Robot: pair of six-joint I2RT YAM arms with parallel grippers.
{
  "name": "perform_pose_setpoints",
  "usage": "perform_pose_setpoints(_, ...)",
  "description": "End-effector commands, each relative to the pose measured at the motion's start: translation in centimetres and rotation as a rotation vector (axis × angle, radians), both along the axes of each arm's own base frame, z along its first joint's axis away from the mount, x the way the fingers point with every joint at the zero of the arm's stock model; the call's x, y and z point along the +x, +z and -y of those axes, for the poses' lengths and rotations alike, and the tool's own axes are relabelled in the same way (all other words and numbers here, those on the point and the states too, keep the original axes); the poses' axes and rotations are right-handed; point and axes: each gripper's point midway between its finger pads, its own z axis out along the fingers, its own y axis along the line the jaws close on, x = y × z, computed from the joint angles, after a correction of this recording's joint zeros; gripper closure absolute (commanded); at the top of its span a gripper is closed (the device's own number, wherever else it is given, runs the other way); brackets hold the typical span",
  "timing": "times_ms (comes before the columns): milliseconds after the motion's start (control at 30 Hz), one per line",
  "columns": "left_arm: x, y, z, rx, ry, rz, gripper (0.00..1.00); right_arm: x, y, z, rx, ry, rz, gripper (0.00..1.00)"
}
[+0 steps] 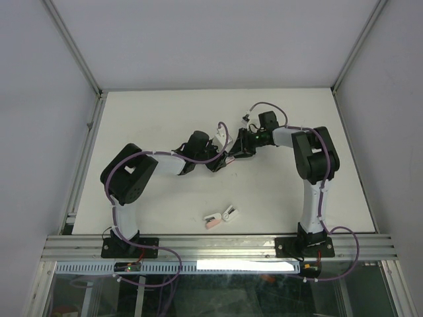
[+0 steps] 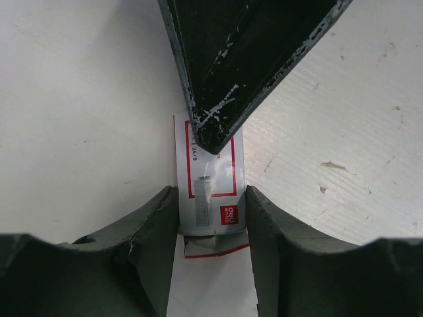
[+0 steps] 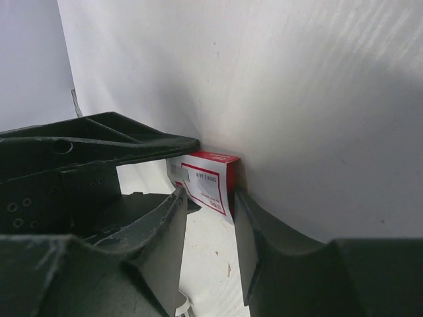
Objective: Load the staples into the stapler
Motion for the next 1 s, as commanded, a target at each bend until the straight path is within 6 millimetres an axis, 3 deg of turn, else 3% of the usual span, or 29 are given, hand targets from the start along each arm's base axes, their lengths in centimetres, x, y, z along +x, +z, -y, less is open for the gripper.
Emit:
perform_pose_setpoints(0, -0.8, -0.9, 0.8, 0.017, -0.039, -0.021, 0.56, -0.3, 1.8, -1.7, 0.066, 0.069, 0.025, 0.64)
perform_pose_setpoints(267, -0.8, -0.9, 0.8, 0.017, -0.038, -0.021, 0.56, -0.5, 1.8, -2.2, 0.069, 0.082, 0.024, 0.64)
perform_pose_setpoints(500, -0.8, -0.9, 0.7, 0.019, -0.039, -0.020, 0.57, 1.0, 1.8, -0.5, -0.016, 0.004, 0.112, 0.64)
perform_pose_setpoints(800, -0.7, -0.8, 0.7, 0.018, -0.033, -0.021, 0.56, 1.1, 1.6, 0.1, -0.010, -0.015, 0.112, 0.89)
perform_pose_setpoints(967, -0.5, 0.4, 1.1, -0.017, -0.013, -0.013, 0.47, 1.0, 1.7, 0.2, -0.004, -0.031, 0.117, 0.96)
